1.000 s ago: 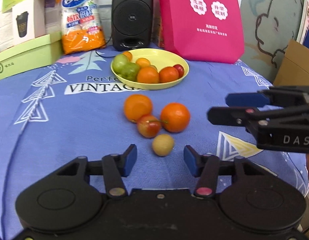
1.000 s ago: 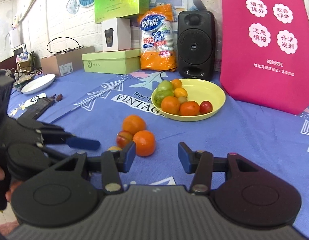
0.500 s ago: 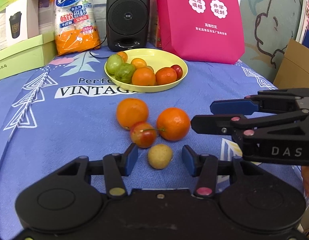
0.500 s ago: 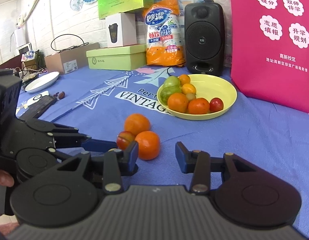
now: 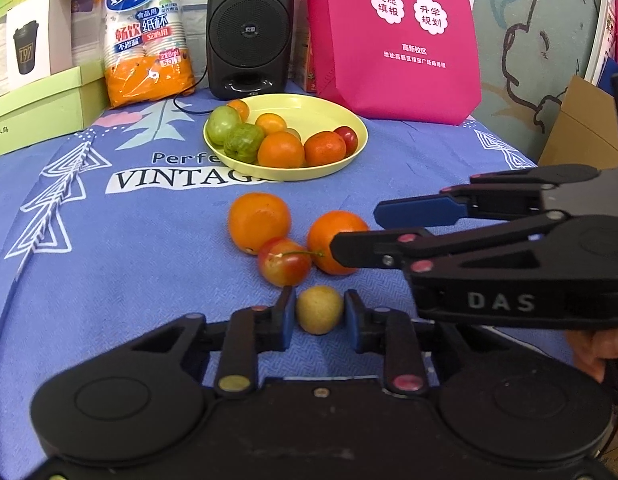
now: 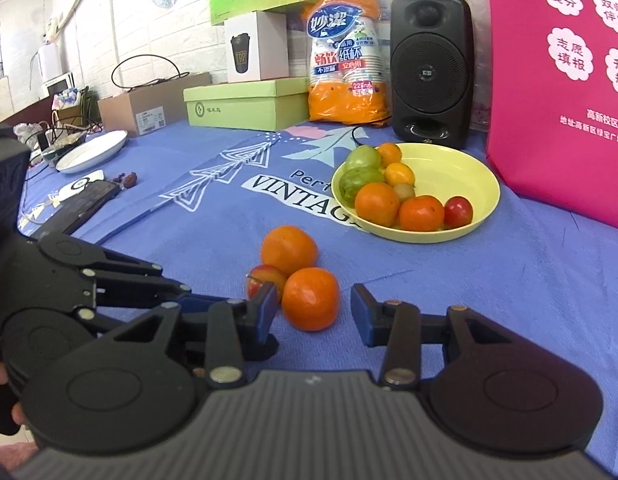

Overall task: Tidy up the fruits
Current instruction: 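Grasp an orange with the right tool while the left holds the kiwi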

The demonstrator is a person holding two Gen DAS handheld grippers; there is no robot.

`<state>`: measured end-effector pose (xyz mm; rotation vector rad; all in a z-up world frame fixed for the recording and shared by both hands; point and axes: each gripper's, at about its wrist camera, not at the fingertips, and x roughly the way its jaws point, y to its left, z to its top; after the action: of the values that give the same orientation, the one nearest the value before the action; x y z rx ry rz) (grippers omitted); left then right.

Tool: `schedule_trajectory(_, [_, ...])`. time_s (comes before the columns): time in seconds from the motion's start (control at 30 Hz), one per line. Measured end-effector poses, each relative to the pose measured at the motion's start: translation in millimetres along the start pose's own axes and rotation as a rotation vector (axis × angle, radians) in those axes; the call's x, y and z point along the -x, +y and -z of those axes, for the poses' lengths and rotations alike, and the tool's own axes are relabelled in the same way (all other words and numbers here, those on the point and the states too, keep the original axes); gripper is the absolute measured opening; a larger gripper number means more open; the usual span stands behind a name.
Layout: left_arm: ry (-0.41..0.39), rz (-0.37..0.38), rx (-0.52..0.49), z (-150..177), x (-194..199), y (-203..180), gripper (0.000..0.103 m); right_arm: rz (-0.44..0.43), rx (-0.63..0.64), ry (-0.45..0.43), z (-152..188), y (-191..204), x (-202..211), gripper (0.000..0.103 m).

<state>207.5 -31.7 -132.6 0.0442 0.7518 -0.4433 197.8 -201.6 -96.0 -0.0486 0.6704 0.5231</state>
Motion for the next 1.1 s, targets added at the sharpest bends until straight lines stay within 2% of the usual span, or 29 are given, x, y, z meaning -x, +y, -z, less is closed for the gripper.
schedule_trajectory(0.3, [0.0, 0.01, 0.012, 1.8, 2.3, -0.2, 0.025, 0.004, 0.012, 0.052, -2.4, 0.6, -20.2, 0.041])
schedule_trajectory(0.47, [-0.001, 0.013, 0.022, 1.7, 2.1, -0.4, 0.025, -0.005, -0.014, 0.053, 0.6, -3.6, -23.9, 0.04])
schedule_trajectory(0.53, [-0.001, 0.015, 0.025, 1.8, 2.3, -0.7, 0.025, -0.013, -0.025, 0.054, 1.0, -5.2, -24.7, 0.037])
schedule_trajectory(0.67, [0.0, 0.018, 0.036, 1.8, 3.0, 1.0, 0.025, -0.019, -0.027, 0.048, 0.9, -5.9, -23.1, 0.034])
schedule_trajectory(1.1, [-0.016, 0.003, 0.055, 3.8, 16.0, 3.0, 0.024, 0.036, -0.073, -0.003, 9.8, -13.9, 9.3, 0.034])
